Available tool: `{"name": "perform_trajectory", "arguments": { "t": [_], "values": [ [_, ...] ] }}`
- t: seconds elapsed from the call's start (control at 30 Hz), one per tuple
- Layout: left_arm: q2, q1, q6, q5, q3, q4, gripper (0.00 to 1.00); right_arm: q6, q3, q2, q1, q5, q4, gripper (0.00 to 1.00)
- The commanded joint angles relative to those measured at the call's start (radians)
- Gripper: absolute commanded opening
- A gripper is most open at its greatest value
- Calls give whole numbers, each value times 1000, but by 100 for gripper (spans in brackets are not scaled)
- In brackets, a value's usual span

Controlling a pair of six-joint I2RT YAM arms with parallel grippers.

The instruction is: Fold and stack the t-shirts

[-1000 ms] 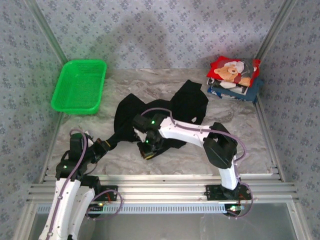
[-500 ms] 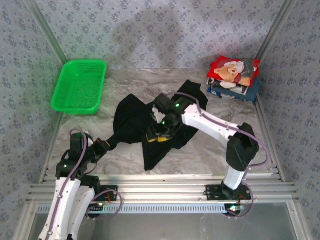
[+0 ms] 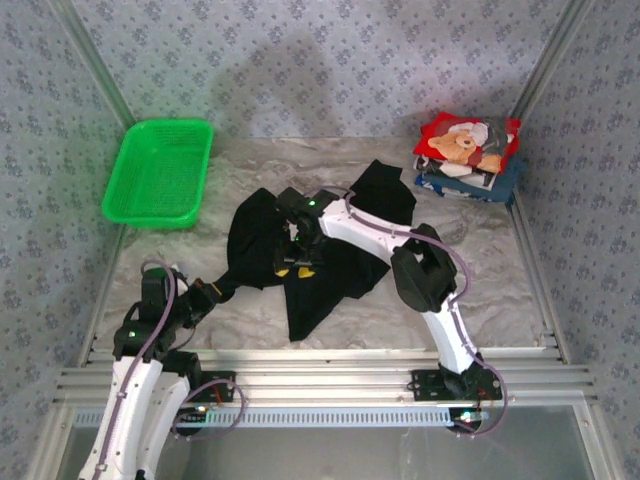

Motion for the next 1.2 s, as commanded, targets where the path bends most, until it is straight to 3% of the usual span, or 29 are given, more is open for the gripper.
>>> {"name": "perform_trajectory", "arguments": {
  "t": [0.0, 0.27, 0.43, 1.03, 1.17],
  "values": [
    [-17, -6, -1, 22, -2, 23, 0, -14, 92, 37, 29, 80, -127, 53],
    [-21, -6, 1, 37, -12, 38, 0, -20, 214, 146, 97, 272, -253, 55],
    [-27, -6, 4, 51, -17, 46, 0, 4, 246, 193, 117, 366, -239, 56],
    [-40, -6, 13, 83, -23, 65, 0, 93, 378, 302, 126, 440, -251, 55],
    [-40, -6, 13, 88, -23, 67, 0, 97, 386, 307, 120, 452, -260, 48]
  ]
}}
